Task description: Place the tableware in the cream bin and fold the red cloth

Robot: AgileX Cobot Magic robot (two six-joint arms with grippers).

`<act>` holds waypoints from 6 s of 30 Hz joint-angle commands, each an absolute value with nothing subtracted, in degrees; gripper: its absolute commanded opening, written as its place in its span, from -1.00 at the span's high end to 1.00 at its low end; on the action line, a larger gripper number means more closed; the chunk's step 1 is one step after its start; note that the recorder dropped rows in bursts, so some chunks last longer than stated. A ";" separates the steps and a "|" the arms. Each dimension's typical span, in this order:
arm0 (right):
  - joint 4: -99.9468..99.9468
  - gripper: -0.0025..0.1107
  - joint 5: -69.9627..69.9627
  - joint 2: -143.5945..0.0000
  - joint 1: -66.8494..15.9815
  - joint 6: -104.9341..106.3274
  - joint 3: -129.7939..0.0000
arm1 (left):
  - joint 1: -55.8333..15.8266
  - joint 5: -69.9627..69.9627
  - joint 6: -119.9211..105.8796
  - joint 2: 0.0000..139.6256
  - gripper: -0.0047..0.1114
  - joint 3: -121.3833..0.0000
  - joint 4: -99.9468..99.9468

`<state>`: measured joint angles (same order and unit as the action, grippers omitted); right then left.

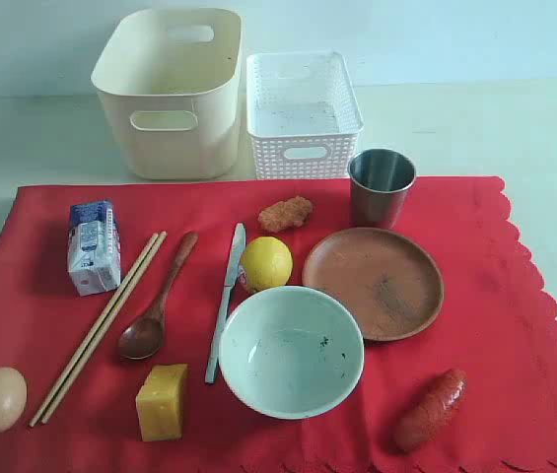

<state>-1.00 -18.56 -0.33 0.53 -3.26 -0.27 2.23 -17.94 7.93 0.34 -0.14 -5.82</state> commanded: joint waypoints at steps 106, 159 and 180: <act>-1.48 0.96 -16.08 -37.92 0.71 -3.02 -24.26 | 2.67 -17.89 7.69 0.00 0.92 0.00 -5.54; 46.49 0.42 -48.13 -61.14 0.71 83.36 -24.26 | 2.08 -17.89 7.69 0.00 0.92 0.00 -5.54; 23.68 0.12 -40.09 -72.12 -19.97 97.22 -24.40 | 2.08 -17.89 7.69 0.00 0.92 0.00 -5.54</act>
